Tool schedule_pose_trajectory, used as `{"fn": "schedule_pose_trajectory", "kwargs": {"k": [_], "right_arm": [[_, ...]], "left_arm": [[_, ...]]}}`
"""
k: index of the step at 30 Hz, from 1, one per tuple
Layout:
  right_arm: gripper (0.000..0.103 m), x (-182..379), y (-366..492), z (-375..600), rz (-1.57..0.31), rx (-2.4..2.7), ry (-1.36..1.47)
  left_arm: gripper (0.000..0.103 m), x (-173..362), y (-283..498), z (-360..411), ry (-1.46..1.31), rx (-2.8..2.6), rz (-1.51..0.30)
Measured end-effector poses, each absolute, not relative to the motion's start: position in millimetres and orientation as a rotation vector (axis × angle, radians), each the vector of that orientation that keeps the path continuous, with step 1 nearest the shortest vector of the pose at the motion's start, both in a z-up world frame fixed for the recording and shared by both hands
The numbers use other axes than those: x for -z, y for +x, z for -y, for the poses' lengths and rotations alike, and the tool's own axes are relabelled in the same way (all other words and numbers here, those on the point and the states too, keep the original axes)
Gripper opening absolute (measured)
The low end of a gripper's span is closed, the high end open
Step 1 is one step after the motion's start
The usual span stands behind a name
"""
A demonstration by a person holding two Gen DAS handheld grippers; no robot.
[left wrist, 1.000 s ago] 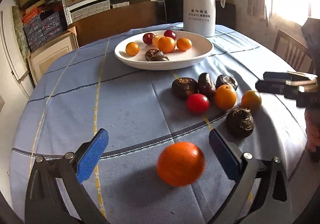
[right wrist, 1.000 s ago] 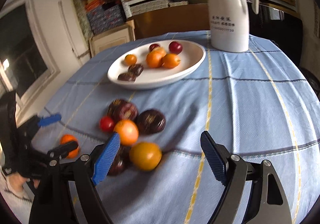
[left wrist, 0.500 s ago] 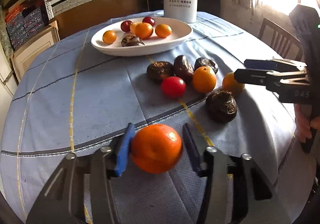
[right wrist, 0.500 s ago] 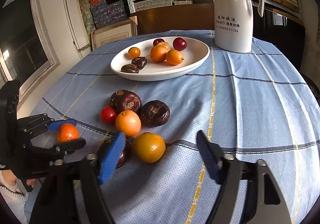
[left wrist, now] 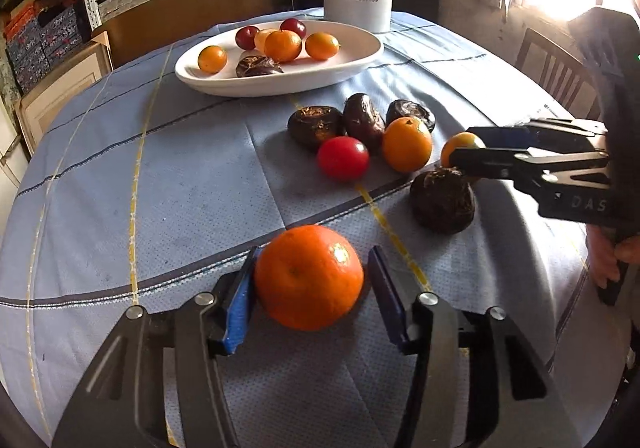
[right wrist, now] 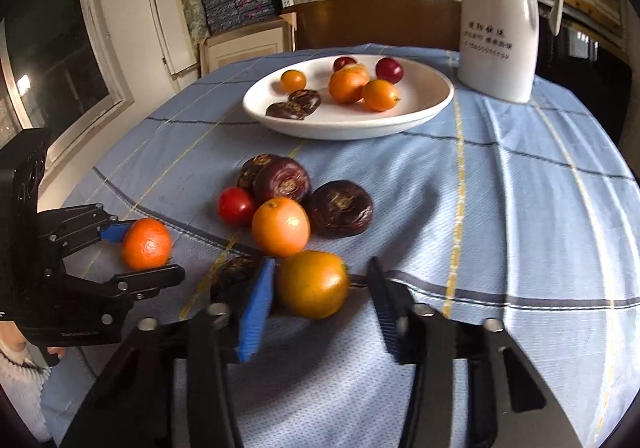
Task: Organize fruits
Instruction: 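Grasp a yellow orange with the right tool while the left grasps a large orange, then place the yellow orange on the plate with the right tool while the left places the large orange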
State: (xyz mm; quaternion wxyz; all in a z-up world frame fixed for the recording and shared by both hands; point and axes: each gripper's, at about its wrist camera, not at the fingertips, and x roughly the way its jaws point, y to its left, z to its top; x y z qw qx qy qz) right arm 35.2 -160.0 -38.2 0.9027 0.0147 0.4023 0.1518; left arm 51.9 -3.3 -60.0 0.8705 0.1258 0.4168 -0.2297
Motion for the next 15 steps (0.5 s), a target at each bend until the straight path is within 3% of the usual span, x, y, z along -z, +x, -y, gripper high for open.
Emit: {"fn": "schedule_pose_trajectory", "kwargs": {"k": [2, 7, 15], "right_arm": [[0.040, 41.4, 38.0, 162.5, -0.852, -0.317, 0.050], [0.039, 38.7, 37.4, 165.0, -0.839, -0.339, 0.083], [0.039, -17.1, 72.6, 184.2, -0.700, -0.268, 0.122]], "left_arm": [[0.046, 59.9, 52.7, 2.2, 0.252, 0.486, -0.873], [0.045, 52.6, 51.5, 3.5, 0.225, 0.505, -0.841], [0.045, 0.4, 109.0, 10.3, 0.163, 0.455, -0.743]]}}
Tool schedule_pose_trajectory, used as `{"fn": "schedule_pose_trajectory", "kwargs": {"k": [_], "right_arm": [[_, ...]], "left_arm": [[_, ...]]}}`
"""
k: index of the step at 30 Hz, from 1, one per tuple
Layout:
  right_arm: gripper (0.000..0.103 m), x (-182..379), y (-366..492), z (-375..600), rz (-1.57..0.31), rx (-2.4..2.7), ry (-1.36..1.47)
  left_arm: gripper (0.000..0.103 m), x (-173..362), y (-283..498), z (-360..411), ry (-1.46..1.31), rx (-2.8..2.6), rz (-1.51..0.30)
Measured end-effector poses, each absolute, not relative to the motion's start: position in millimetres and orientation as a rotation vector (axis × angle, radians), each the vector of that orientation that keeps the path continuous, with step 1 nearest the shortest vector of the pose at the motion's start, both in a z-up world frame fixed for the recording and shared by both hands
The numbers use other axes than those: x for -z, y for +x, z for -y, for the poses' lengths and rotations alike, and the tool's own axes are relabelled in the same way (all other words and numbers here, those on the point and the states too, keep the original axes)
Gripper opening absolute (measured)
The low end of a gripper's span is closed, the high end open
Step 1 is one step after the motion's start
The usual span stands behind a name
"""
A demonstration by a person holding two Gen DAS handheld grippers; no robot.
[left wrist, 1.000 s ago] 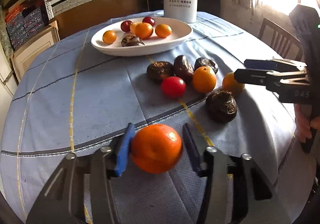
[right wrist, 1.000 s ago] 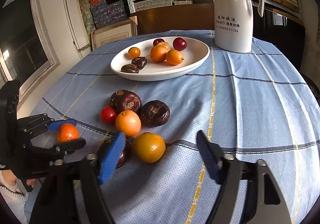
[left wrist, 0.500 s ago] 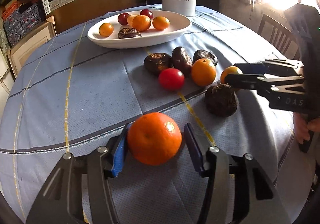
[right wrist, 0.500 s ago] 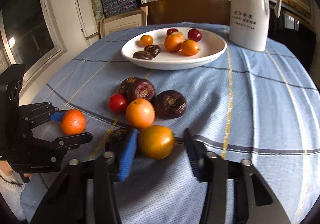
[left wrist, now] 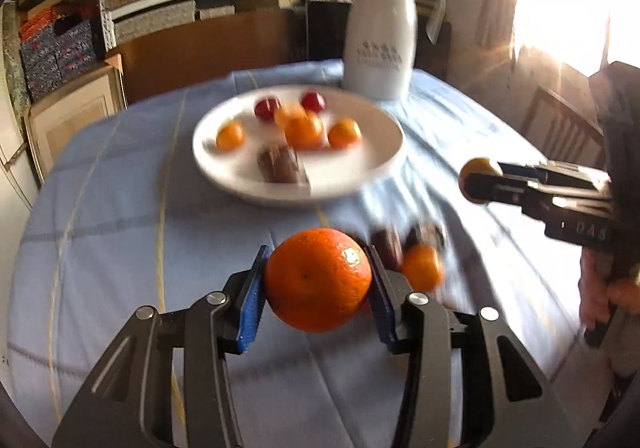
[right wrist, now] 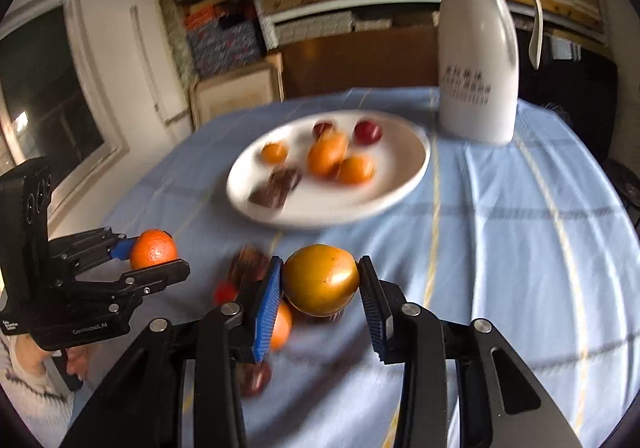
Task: Organize fruits
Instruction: 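Place the yellow orange on the plate with the right tool while the left places the large orange, then grasp a red plum with the left tool while the right grasps an orange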
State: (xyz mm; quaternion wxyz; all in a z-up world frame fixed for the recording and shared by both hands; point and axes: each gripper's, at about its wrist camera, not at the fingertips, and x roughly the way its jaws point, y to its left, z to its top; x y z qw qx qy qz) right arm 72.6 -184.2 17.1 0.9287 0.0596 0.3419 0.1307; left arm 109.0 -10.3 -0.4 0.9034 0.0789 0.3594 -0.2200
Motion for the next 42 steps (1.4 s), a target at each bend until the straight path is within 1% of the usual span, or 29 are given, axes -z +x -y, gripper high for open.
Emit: {"fn": "schedule_pose_trajectory", "kwargs": {"k": [4, 9, 12, 13, 14, 15, 19, 22, 24, 27, 28, 29, 30, 33, 35, 37, 39, 42], "right_arm": [[0.039, -20.1, 119.9, 188.5, -0.720, -0.240, 0.164], [0.039, -3.3, 173.5, 184.1, -0.767, -0.207, 0.171], [0.041, 4.7, 192.2, 187.1, -0.799, -0.204, 0.193], [0.043, 5.5, 193.6, 188.5, -0.797, -0.200, 0.204], [0.048, 5.7, 193.9, 190.0, -0.793, -0.198, 0.215], [0.050, 5.2, 193.7, 192.4, -0.788, -0.202, 0.223], [0.050, -3.8, 183.0, 194.0, -0.754, -0.200, 0.221], [0.051, -15.0, 163.2, 194.3, -0.720, -0.206, 0.218], [0.058, -21.5, 143.9, 195.2, -0.686, -0.201, 0.212], [0.062, -22.3, 118.3, 198.4, -0.663, -0.201, 0.228], [0.063, -19.9, 110.0, 198.9, -0.664, -0.205, 0.233], [0.066, -16.5, 102.3, 199.2, -0.667, -0.206, 0.236], [0.069, -10.8, 93.4, 199.9, -0.675, -0.200, 0.235], [0.072, 4.2, 74.0, 200.0, -0.710, -0.177, 0.218], [0.075, 8.3, 64.2, 199.4, -0.718, -0.172, 0.221], [0.076, 10.4, 57.2, 197.0, -0.715, -0.168, 0.213], [0.083, 13.3, 53.4, 193.9, -0.719, -0.160, 0.196], [0.085, 16.8, 52.9, 191.4, -0.731, -0.153, 0.178]], "left_arm": [[0.045, -8.0, 160.3, 31.5, 0.145, 0.447, -0.737], [0.045, 14.4, 208.4, 68.8, 0.185, 0.478, -0.792], [0.045, 28.1, 219.4, 83.4, 0.208, 0.489, -0.807], [0.049, 31.1, 221.2, 86.2, 0.209, 0.492, -0.806], [0.055, 32.6, 221.5, 86.9, 0.211, 0.489, -0.804], [0.058, 32.9, 221.3, 86.5, 0.212, 0.488, -0.803], [0.063, 19.4, 209.6, 72.9, 0.168, 0.480, -0.771], [0.075, 10.0, 190.1, 56.0, 0.151, 0.448, -0.736], [0.077, 8.0, 175.0, 41.4, 0.143, 0.417, -0.723], [0.081, 14.1, 151.5, 15.4, 0.092, 0.385, -0.730], [0.084, 20.1, 141.6, 5.9, 0.078, 0.363, -0.739], [0.090, 24.2, 135.2, 0.4, 0.075, 0.347, -0.745], [0.092, 27.4, 130.6, -3.2, 0.074, 0.333, -0.750], [0.092, 36.2, 111.3, -13.5, 0.070, 0.281, -0.773], [0.096, 36.0, 102.0, -15.8, 0.078, 0.274, -0.762], [0.098, 33.7, 89.4, -12.6, 0.098, 0.281, -0.740], [0.098, 33.1, 83.5, -8.3, 0.117, 0.299, -0.728], [0.098, 34.4, 77.8, 4.8, 0.172, 0.330, -0.723]]}}
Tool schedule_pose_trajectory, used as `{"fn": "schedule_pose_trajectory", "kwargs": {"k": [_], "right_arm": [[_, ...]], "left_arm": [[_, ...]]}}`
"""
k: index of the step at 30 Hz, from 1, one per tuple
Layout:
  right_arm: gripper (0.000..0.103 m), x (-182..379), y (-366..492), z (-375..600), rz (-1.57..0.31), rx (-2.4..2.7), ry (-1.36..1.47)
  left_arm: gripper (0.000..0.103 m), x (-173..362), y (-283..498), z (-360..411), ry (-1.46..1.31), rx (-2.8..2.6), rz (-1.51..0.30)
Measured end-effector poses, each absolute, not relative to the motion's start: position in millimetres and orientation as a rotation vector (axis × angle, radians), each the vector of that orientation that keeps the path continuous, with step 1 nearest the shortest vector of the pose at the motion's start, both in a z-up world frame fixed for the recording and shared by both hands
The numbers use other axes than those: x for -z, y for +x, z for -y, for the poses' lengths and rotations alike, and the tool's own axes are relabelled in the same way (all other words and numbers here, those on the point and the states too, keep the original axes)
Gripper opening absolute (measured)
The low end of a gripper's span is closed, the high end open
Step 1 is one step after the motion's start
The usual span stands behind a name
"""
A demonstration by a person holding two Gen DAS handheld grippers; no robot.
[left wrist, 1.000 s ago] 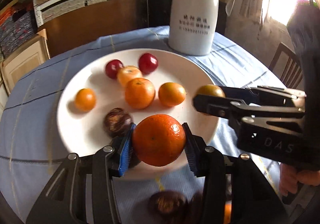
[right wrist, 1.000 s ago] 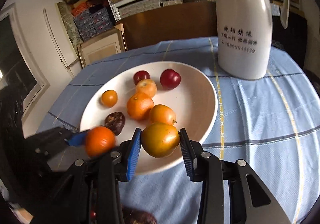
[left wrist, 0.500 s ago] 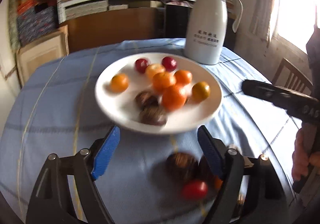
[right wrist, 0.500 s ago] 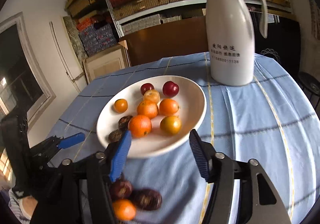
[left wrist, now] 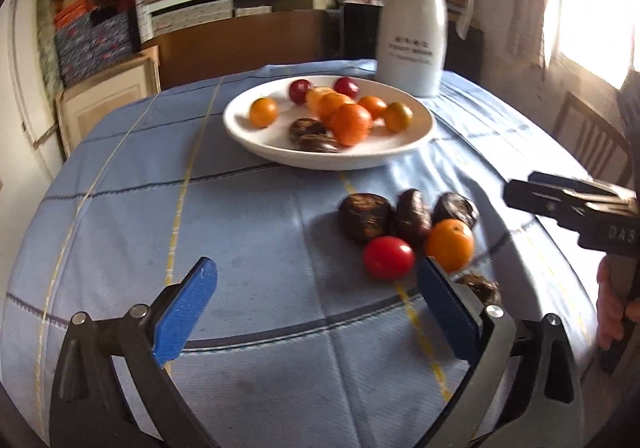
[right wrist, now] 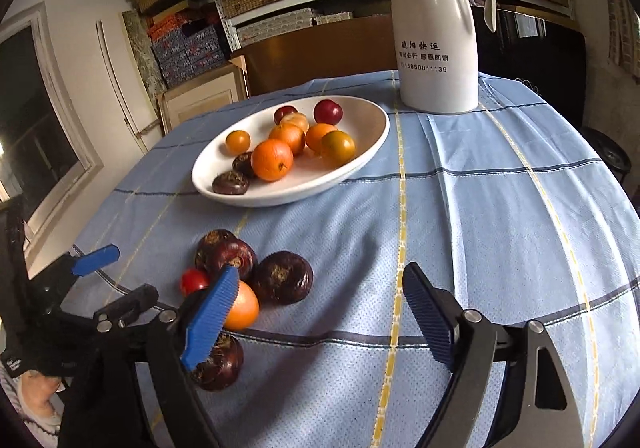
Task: Organize fruits
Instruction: 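Grasp a red plum with the left tool while the right grasps an orange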
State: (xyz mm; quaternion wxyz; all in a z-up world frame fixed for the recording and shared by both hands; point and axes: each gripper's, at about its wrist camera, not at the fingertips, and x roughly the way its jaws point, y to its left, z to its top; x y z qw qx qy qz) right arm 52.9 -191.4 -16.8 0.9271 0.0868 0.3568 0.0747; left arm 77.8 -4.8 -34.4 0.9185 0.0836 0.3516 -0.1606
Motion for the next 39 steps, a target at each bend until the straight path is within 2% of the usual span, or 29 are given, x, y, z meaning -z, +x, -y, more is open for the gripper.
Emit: {"fn": "schedule_pose_trajectory", "kwargs": {"k": [9, 15, 18, 24, 30, 31, 35, 36, 38, 39], "right_arm": [[0.086, 18.7, 54.1, 194.0, -0.744, -0.143, 0.189], [0.086, 17.0, 52.8, 192.6, -0.734, -0.148, 0.179], [0.086, 16.4, 52.1, 192.0, -0.732, -0.153, 0.180], [0.086, 15.1, 51.1, 192.8, -0.723, -0.164, 0.187], [0.086, 16.5, 52.2, 193.3, -0.730, -0.177, 0.201], [0.086, 16.8, 52.4, 193.8, -0.732, -0.178, 0.205], [0.086, 17.5, 53.4, 196.3, -0.738, -0.177, 0.221], [0.086, 17.6, 53.6, 196.7, -0.739, -0.177, 0.224], [0.086, 17.7, 53.6, 196.6, -0.740, -0.179, 0.225], [0.086, 17.8, 53.9, 196.9, -0.740, -0.180, 0.225]], "left_arm": [[0.098, 49.7, 97.3, 31.0, 0.300, 0.290, -0.802], [0.099, 44.3, 98.3, -12.3, 0.276, 0.125, -0.782], [0.099, 42.8, 99.0, -31.0, 0.175, 0.146, -0.798], [0.099, 39.1, 83.4, -2.9, 0.255, 0.270, -0.739], [0.099, 43.4, 90.9, 17.7, 0.255, 0.368, -0.776], [0.096, 44.4, 92.4, 21.2, 0.250, 0.393, -0.784], [0.065, 51.4, 93.0, 36.8, 0.287, 0.467, -0.821], [0.063, 52.5, 92.4, 39.2, 0.294, 0.477, -0.825], [0.047, 54.1, 90.9, 42.9, 0.297, 0.510, -0.833], [0.044, 54.8, 90.7, 44.1, 0.292, 0.527, -0.839]]}}
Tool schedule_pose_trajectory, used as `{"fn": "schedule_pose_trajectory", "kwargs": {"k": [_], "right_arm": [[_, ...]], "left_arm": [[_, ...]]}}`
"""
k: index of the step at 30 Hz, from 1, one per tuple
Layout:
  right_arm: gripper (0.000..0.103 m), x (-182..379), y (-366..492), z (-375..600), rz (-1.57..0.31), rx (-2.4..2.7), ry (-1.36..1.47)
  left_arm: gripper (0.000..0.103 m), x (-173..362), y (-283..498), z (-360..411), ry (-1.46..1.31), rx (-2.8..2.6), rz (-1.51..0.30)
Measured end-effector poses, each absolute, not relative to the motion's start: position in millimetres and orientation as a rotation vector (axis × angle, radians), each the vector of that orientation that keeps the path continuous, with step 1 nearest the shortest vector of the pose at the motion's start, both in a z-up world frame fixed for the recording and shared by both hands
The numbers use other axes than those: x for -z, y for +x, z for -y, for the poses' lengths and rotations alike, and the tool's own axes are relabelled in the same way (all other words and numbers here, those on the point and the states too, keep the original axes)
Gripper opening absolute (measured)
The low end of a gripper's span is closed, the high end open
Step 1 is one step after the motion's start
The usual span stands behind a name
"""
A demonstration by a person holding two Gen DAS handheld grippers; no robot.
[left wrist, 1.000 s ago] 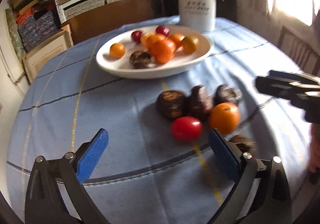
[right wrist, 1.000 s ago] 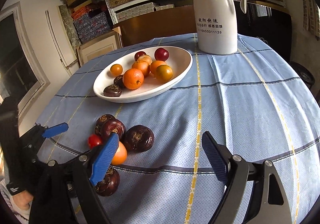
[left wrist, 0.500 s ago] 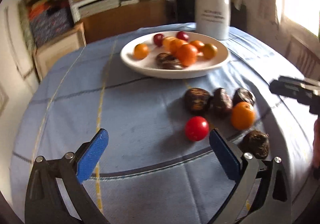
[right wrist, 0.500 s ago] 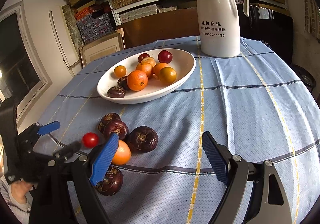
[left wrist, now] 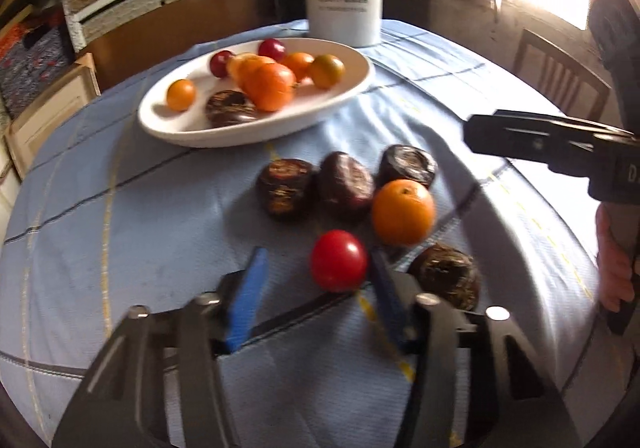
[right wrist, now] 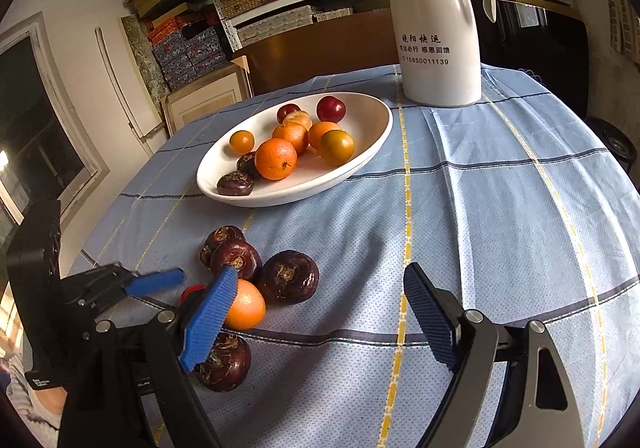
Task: Organize fruits
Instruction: 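Grasp a red plum with the left tool while the right grasps an orange, then carry the red plum to the plate with the left tool while the right carries the orange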
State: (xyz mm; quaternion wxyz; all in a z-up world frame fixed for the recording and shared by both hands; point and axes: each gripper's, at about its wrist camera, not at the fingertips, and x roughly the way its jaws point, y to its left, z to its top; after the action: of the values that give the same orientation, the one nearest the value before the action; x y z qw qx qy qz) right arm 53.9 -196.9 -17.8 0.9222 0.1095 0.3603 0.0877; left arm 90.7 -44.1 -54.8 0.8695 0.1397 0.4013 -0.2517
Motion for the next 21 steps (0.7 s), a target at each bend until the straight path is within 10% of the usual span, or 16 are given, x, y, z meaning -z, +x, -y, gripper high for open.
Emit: {"fn": "schedule_pose_trajectory", "kwargs": {"k": [7, 13, 21], "right_arm": [[0.085, 20.7, 55.2, 196.1, -0.759, -0.193, 0.234], [0.053, 24.6, 53.0, 184.0, -0.797, -0.305, 0.256], [0.052, 42.0, 57.0, 134.9, -0.874, -0.369, 0.144]], "left_arm": [[0.032, 56.7, 97.9, 49.9, 0.253, 0.592, -0.871], [0.027, 55.1, 92.7, 40.4, 0.262, 0.553, -0.859], [0.027, 55.2, 96.0, 27.7, 0.245, 0.511, -0.867]]}}
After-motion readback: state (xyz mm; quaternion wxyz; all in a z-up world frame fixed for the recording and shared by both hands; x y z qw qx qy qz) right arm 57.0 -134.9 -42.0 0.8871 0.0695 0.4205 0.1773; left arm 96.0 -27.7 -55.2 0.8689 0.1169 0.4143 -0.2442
